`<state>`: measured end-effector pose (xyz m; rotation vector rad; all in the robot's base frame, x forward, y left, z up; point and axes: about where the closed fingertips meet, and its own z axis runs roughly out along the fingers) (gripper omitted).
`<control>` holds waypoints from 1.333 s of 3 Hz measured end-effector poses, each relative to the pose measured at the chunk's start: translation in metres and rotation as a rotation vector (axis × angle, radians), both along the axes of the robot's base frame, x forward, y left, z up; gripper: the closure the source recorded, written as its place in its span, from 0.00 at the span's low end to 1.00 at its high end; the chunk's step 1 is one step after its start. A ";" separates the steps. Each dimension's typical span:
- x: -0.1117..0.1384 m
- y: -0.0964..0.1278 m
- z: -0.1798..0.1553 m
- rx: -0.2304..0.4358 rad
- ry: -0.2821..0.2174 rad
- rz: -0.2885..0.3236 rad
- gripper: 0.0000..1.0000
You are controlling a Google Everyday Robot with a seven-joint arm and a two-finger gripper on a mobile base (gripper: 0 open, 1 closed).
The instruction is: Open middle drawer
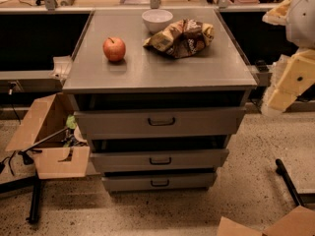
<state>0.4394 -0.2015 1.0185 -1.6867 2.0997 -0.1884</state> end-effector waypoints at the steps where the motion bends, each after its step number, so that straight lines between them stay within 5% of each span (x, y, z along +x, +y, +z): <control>1: 0.003 0.011 -0.044 -0.038 0.056 0.060 0.00; 2: -0.007 0.024 -0.114 -0.089 0.134 0.135 0.00; 3: -0.032 0.039 -0.236 -0.116 0.294 0.209 0.00; 4: -0.056 0.046 -0.320 -0.094 0.430 0.222 0.00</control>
Offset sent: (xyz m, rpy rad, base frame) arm -0.0404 0.0337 -0.2804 -0.1893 0.3801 0.2447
